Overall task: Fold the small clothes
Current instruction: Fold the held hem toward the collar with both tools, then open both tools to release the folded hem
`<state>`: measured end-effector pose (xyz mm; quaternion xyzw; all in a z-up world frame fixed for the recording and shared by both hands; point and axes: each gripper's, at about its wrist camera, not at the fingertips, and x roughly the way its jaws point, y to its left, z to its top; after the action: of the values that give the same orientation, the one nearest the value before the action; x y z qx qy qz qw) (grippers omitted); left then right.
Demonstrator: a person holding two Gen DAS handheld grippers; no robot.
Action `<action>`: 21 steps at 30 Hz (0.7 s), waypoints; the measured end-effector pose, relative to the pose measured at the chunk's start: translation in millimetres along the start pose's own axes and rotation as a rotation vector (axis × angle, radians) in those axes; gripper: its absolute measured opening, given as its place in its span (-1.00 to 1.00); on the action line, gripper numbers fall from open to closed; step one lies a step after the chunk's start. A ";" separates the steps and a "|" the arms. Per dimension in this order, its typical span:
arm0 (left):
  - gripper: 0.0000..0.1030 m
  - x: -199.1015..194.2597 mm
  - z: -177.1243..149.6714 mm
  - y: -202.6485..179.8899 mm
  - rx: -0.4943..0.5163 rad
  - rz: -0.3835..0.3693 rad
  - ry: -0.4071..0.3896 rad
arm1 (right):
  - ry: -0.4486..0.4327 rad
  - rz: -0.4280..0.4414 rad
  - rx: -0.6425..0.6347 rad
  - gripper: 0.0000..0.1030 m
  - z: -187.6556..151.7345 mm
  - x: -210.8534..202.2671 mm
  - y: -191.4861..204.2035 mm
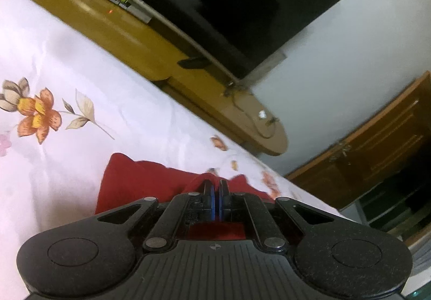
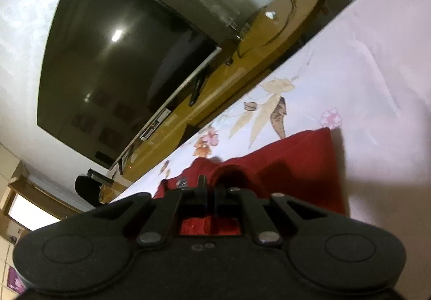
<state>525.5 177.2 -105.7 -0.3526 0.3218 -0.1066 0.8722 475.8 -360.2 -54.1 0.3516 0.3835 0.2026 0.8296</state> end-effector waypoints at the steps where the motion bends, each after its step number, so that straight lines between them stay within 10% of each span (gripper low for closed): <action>1: -0.95 8.9 -0.7 3.4 0.000 0.008 0.002 | 0.005 -0.001 0.008 -0.91 1.5 5.9 -3.8; 6: -0.86 37.1 -9.6 19.8 -0.036 0.033 -0.041 | 0.017 -0.027 0.005 -0.63 6.6 40.5 -18.3; 10: 0.83 17.8 -17.2 16.6 -0.013 0.012 -0.207 | -0.098 0.011 0.016 0.21 5.5 24.0 -23.6; 12: 0.87 11.7 -18.3 15.3 0.002 -0.009 -0.247 | -0.157 0.003 0.008 0.50 4.3 12.1 -24.6; 21: 0.53 39.7 -7.3 -18.8 0.370 0.142 0.019 | -0.027 -0.112 -0.300 0.21 10.0 32.1 4.7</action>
<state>552.2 143.1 -116.1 -0.1617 0.3291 -0.1055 0.9243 503.2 -341.8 -61.9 0.2046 0.3569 0.2064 0.8878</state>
